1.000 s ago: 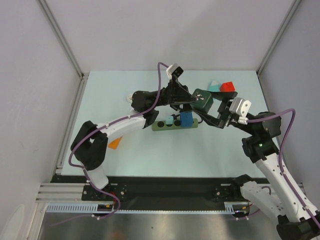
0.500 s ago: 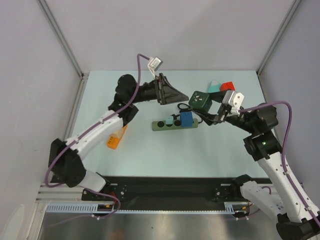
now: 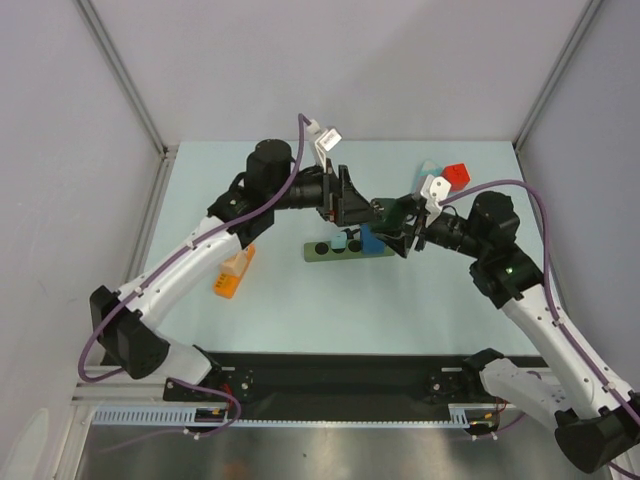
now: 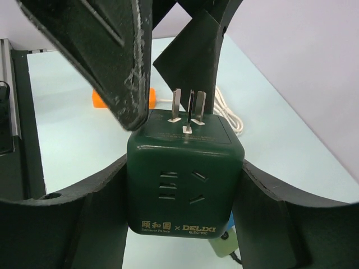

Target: Insert the plug

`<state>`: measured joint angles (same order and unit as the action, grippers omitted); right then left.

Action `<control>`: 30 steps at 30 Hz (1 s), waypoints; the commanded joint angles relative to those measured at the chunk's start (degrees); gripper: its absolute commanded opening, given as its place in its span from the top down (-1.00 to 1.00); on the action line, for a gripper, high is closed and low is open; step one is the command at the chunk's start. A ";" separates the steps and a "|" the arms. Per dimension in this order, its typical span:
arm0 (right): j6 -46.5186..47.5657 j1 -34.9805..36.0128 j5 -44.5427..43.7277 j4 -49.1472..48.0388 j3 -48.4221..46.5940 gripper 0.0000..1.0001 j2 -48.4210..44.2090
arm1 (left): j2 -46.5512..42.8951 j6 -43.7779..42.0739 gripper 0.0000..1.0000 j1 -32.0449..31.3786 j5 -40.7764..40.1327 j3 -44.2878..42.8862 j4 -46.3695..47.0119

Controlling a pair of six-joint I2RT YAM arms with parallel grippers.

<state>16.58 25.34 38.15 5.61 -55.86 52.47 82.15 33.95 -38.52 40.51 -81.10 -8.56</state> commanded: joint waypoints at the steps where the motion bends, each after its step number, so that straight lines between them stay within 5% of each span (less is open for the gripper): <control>1: 0.56 1.02 -1.59 -0.69 -3.21 1.00 0.18 | 0.47 -5.30 -0.92 -1.29 -2.45 -3.71 -5.59; 23: 12.25 8.14 -10.11 10.21 -4.88 1.00 4.31 | 9.70 -7.41 -0.69 -2.35 -0.35 -6.09 -17.02; 26: 10.07 8.23 -11.34 8.47 -4.26 0.97 4.40 | 9.61 -7.15 0.24 -2.08 1.76 -6.00 -16.67; 27: 9.36 8.23 -13.00 7.33 -3.91 0.82 4.22 | 9.26 -6.71 0.64 -1.91 2.20 -5.91 -16.23; 28: 9.09 8.14 -13.54 6.18 -3.48 0.61 4.05 | 9.08 -6.19 0.79 -1.38 3.77 -5.65 -15.71; 29: 8.91 8.14 -13.54 5.82 -3.38 0.14 3.87 | 8.73 -4.18 0.99 -0.94 5.00 -4.52 -13.09; 30: 8.13 8.06 -13.19 4.86 -3.30 0.04 3.78 | 7.86 -2.68 0.99 -0.42 6.41 -3.64 -11.15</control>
<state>27.38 33.28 25.34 17.93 -57.67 57.80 91.44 30.70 -39.86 42.87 -85.52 -23.83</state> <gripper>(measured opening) 0.649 0.666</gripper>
